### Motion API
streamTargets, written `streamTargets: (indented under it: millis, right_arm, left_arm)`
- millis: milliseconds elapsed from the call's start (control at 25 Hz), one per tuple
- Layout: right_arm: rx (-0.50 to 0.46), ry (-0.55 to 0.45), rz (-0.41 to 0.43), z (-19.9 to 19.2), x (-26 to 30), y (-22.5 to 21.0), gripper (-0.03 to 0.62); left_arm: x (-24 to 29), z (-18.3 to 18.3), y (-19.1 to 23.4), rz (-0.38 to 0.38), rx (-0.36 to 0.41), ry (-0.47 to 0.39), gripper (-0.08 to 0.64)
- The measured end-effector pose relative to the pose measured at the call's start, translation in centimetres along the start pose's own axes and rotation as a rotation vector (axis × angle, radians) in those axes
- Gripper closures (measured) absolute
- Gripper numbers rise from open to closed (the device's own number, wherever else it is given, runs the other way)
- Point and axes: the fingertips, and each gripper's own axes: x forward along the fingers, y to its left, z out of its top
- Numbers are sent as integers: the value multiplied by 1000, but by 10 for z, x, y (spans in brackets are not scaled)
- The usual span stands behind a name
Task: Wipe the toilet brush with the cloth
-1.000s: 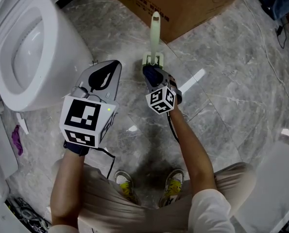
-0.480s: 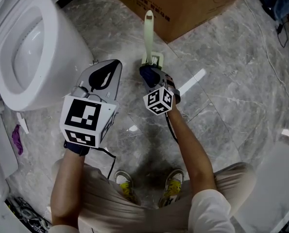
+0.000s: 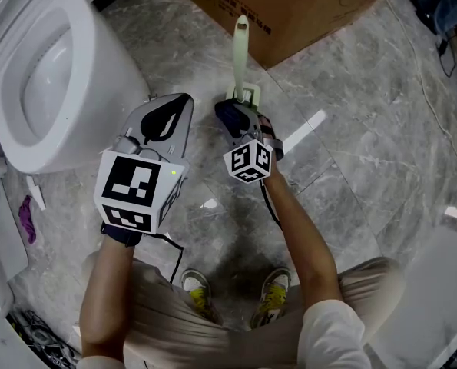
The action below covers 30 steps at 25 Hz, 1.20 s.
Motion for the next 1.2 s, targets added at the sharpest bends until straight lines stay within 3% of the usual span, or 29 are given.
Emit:
streamTargets:
  millis: [440,760,1200]
  right_arm:
    - [52,114,-15,-35,2,-8,408]
    - [-13,178,-34,-46,0,-10,408]
    - [-22,277,-98,-71,-13,-30,408]
  left_arm:
    - [-3,2,0,1,4,-7,558]
    - [-3,3,-2,2,13,-5,558]
    - [-2,8,-3,-11,17,-23,558]
